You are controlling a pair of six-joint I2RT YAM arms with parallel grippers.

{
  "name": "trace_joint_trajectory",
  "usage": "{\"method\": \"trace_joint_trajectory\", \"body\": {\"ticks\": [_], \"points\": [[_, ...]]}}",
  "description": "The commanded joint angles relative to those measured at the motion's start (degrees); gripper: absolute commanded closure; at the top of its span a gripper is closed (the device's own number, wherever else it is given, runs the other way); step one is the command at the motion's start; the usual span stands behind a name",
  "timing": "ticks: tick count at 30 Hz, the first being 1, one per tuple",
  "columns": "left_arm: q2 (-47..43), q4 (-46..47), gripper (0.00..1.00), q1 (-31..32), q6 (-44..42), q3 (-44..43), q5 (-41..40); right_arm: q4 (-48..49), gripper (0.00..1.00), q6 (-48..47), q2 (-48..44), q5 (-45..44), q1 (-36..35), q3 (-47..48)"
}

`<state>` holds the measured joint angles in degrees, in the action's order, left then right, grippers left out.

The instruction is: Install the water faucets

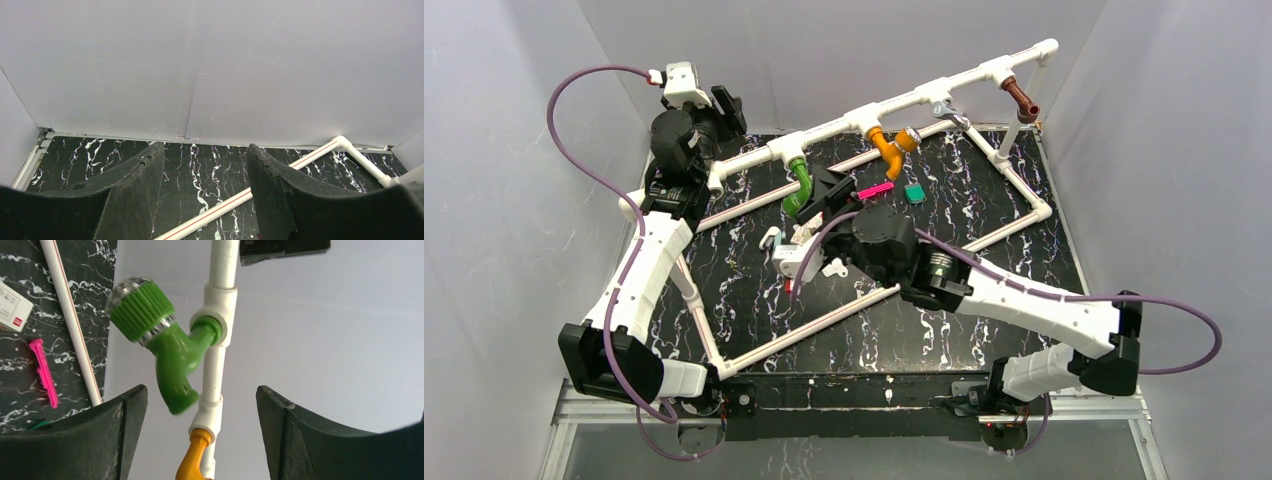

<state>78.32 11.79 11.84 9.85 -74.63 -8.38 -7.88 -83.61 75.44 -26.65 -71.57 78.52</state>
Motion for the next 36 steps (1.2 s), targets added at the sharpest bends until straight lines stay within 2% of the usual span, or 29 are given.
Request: {"method": "trace_joint_trajectory", "body": {"ticks": [1,8,12,15,18,20,22,23,24,30,36], "points": [[10.14,-18.56,0.41,0.78,-0.71,8.57,-0.67,4.24,0.14,-10.14,2.77,-4.23,-0.99,2.27],[10.26,-18.56,0.41,0.79,-0.71,8.67,-0.76,6.94,0.19,-12.3,6.99,-6.93,-1.67,3.61],[10.36,-18.56,0.41,0.81,-0.7,8.58,-0.71,7.44,0.28,-12.55,8.32,-7.8,-1.64,3.78],[10.36,-18.56,0.41,0.79,-0.7,8.67,-0.81,10.78,0.42,-12.54,8.98,-8.89,-1.67,3.4],[10.36,-18.56,0.41,0.82,-0.7,8.67,-0.85,15.82,0.6,-12.03,9.43,-10.19,-1.65,1.97],[10.36,-18.57,0.41,0.82,-0.69,8.65,-0.77,19.87,0.74,-11.35,9.53,-11.49,-1.66,0.18],[10.31,-18.56,0.41,0.78,-0.7,8.63,-0.8,25.98,0.94,-10.46,9.78,-12.83,-1.69,-2.09],[10.27,-18.6,0.41,0.77,-0.71,8.68,-0.76,29.09,0.99,-9.63,10.14,-13.36,-1.79,-3.14],[10.27,-18.56,0.41,0.81,-0.71,8.63,-0.8,32.37,0.99,-8.12,10.38,-14.29,-1.99,-3.98],[10.14,-18.56,0.41,0.8,-0.7,8.64,-0.85,41.67,0.99,12.53,11.53,-16.56,-3.86,-4.17],[10.09,-18.56,0.41,0.82,-0.71,8.67,-0.84,47.1,0.99,44.78,10.2,-18.19,-4.13,-4.95]]}}
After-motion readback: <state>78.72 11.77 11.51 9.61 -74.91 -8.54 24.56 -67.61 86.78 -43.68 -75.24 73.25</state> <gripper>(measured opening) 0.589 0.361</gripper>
